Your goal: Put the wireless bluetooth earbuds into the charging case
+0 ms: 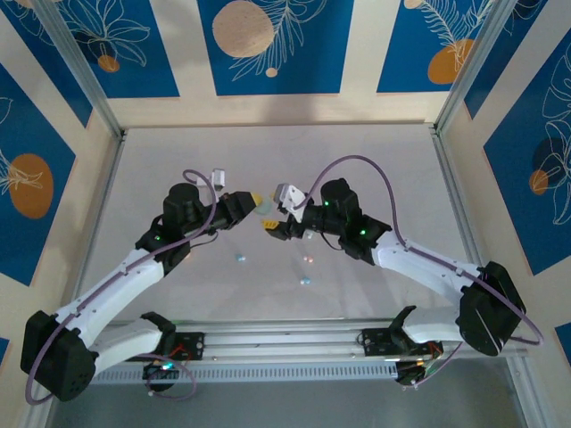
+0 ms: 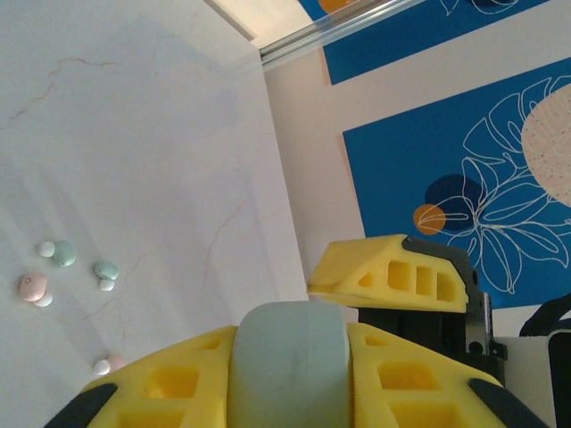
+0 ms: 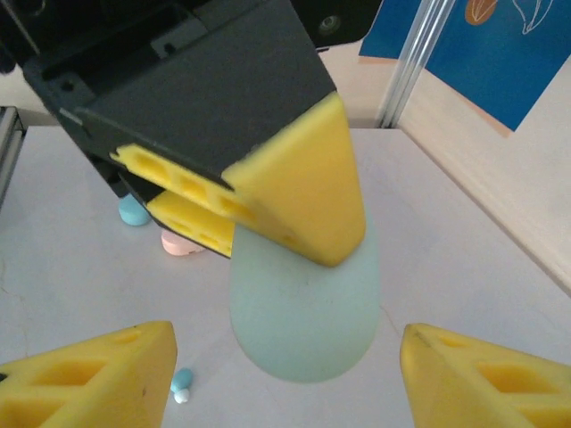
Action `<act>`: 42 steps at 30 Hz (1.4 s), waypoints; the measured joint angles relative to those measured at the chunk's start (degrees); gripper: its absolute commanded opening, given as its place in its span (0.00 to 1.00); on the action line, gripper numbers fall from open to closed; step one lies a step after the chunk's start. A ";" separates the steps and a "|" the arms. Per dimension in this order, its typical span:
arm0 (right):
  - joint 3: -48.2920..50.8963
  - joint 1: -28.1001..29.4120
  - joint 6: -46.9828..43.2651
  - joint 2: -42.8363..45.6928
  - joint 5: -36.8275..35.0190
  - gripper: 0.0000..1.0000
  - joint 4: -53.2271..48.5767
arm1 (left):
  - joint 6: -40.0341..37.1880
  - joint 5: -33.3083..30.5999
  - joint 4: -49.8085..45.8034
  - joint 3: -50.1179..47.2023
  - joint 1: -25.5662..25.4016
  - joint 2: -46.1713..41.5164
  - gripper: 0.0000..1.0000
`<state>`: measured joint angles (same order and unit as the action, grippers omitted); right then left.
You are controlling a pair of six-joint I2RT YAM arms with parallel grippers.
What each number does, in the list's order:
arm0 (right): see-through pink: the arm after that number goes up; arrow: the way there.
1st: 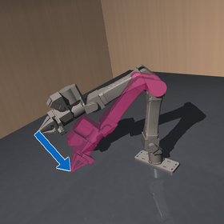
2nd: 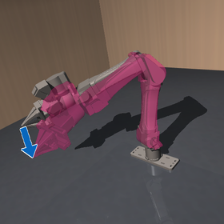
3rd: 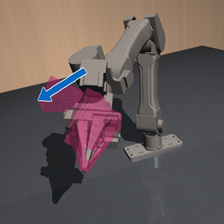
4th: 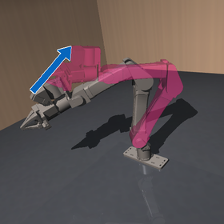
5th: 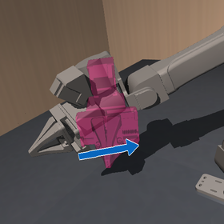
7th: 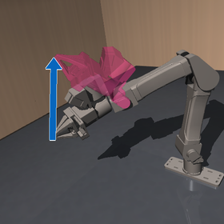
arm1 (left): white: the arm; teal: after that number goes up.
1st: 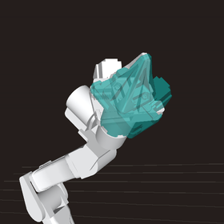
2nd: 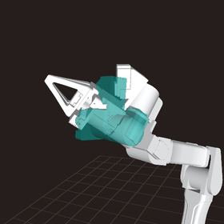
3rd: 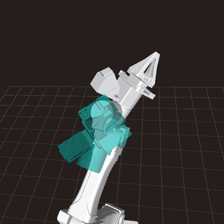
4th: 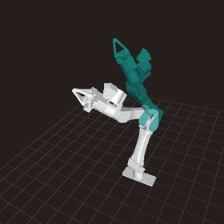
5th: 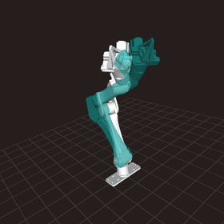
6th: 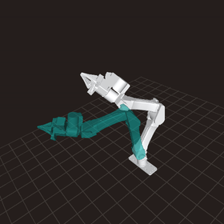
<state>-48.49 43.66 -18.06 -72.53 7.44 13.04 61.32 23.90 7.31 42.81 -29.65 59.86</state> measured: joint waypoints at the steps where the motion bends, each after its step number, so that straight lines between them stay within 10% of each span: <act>1: 0.22 -0.09 -0.52 0.13 0.07 0.66 0.04 | 0.28 -0.13 0.02 0.00 0.00 -0.15 0.09; 35: -2.19 -3.54 0.52 -4.90 10.21 0.38 7.52 | 4.37 -0.68 1.66 0.09 0.17 -1.16 0.09; 39: -2.19 -3.54 0.70 -4.90 10.21 0.35 7.54 | 4.35 -0.63 1.64 0.09 0.17 -1.20 0.20; 42: -2.19 -3.56 0.98 -4.90 10.54 0.34 7.52 | 4.11 -0.61 1.62 0.09 0.17 -1.20 0.47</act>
<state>-50.68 40.10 -17.08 -77.43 17.98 20.56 65.43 23.29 8.93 42.89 -29.47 58.65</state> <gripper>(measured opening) 0.373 0.321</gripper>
